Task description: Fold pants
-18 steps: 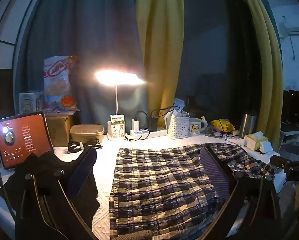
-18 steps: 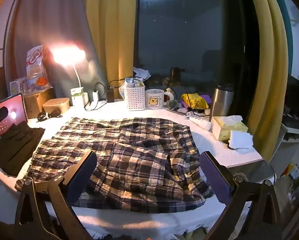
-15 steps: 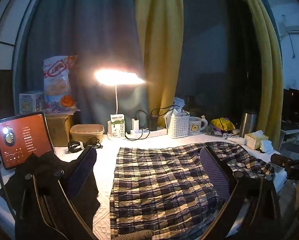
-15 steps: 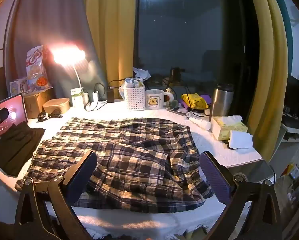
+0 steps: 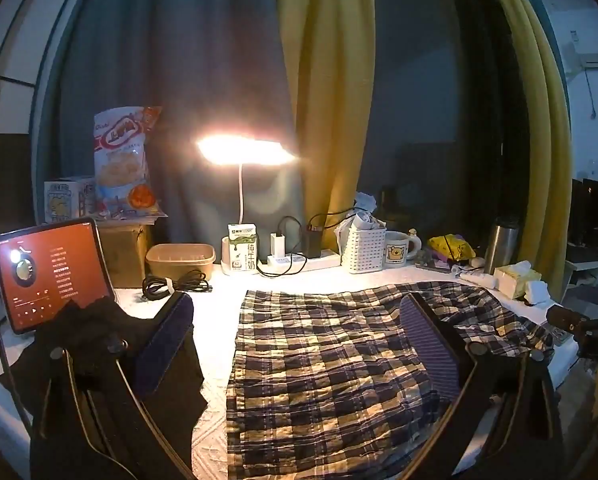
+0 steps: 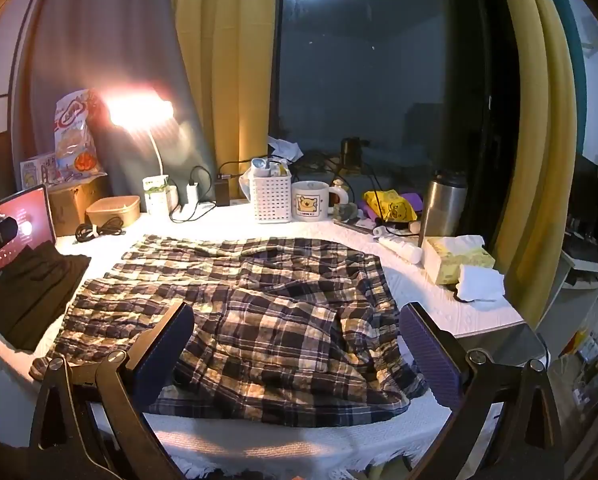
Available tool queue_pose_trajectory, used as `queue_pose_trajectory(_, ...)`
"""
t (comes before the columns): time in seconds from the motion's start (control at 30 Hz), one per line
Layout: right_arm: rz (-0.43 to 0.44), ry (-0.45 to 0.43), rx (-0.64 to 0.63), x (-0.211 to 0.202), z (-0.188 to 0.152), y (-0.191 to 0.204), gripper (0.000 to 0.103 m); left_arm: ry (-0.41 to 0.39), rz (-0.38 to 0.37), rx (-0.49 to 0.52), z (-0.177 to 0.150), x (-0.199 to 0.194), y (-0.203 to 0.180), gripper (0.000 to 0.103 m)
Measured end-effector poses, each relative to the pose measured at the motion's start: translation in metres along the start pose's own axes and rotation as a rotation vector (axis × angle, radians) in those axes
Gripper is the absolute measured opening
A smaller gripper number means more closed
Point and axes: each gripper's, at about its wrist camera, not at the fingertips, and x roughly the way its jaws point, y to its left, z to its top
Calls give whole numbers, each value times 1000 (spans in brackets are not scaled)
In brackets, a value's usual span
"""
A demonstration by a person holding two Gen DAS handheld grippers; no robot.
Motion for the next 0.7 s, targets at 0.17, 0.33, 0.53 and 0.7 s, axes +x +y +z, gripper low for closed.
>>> queue_pose_trajectory(0.17, 0, 0, -2, 0, 0, 0, 103, 3, 4, 5, 0, 0, -1, 102)
queue_pose_trajectory(0.33, -2, 0, -4, -1, 0, 1, 103, 3, 3, 9, 2, -1, -2, 102)
queue_pose_trajectory(0.53, -2, -1, -5, -1, 1, 1, 103, 3, 2, 13, 2, -2, -3, 102)
queue_pose_trajectory(0.7, -3, -1, -6, -1, 1, 1, 103, 4, 3, 13, 2, -1, -4, 102)
